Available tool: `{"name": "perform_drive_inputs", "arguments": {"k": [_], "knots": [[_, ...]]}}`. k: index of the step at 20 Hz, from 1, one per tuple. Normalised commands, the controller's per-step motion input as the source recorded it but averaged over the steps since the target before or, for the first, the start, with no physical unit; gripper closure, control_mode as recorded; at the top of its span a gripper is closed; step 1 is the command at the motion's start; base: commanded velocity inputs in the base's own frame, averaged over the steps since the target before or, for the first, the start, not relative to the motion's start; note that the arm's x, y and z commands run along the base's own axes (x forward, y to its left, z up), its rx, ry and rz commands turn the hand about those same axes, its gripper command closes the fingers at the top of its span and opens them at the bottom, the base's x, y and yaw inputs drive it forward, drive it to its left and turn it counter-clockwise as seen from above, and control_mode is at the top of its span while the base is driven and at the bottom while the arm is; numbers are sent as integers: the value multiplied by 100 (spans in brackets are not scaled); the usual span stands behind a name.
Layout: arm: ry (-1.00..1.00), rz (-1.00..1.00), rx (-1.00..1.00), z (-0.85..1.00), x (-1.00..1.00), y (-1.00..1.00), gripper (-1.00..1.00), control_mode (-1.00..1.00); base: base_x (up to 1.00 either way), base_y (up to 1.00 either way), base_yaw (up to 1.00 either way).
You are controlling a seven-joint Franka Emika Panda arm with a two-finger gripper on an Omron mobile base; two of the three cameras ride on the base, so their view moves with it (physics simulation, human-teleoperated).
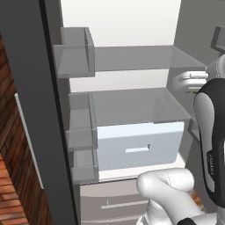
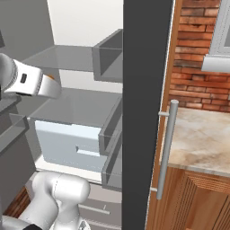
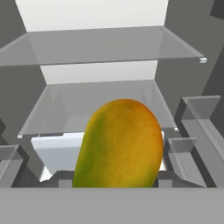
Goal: Open the fridge, remove the mango, lemon wedge, and shrimp, and place them on any counter.
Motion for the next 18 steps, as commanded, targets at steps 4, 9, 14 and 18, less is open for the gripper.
{"name": "perform_drive_inputs", "arguments": {"k": [4,9,14,18], "knots": [[0,0,0,0,-3,0,100,-100,0,0,0],[0,0,0,0,0,0,100,100,0,0,0],[0,0,0,0,0,0,100,100,-61,0,-2],[0,0,0,0,0,0,100,100,-100,-13,-16]]}}
